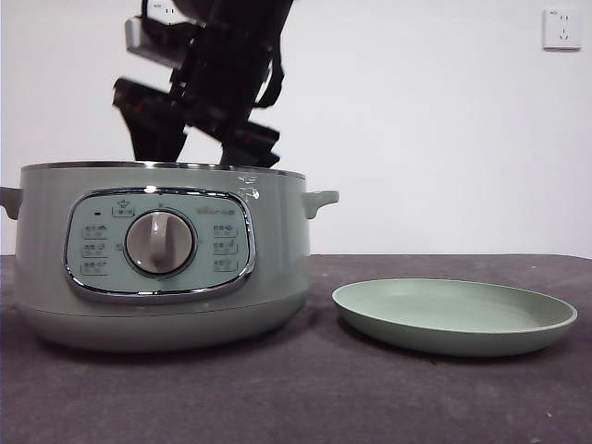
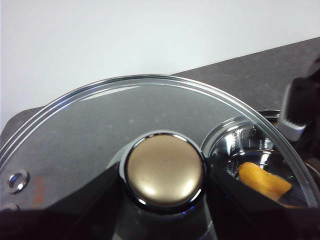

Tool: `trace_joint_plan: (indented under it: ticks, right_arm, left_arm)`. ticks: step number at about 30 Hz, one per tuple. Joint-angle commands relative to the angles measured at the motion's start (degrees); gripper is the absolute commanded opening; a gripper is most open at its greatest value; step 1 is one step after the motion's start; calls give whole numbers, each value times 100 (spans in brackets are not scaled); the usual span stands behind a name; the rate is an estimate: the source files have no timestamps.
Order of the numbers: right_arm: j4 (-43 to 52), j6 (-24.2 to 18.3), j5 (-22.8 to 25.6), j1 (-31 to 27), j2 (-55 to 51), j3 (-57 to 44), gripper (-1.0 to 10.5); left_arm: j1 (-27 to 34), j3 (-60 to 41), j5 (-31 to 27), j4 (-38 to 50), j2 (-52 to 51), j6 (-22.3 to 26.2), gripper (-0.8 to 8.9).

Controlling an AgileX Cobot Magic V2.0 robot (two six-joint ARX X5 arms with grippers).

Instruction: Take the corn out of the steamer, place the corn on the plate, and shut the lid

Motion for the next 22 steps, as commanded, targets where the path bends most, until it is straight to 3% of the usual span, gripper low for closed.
trace_joint_plan:
  ticks: [1,10,17,22]
  right_arm:
    - [114,-96,24,13,170,17,369]
    - [168,-70,11,9,503,17,323]
    - [214,7,17,42,540,17,9]
    - [190,212,39,35,310,48,-16]
  left_arm:
    - [2,61,-55,229,-74,79,-9]
    - [2,61,-52,210,-72,74,-9]
    - [2,61,-42,107,-72,52,-9]
    - [2,61,-35,83,-70,52,-9]
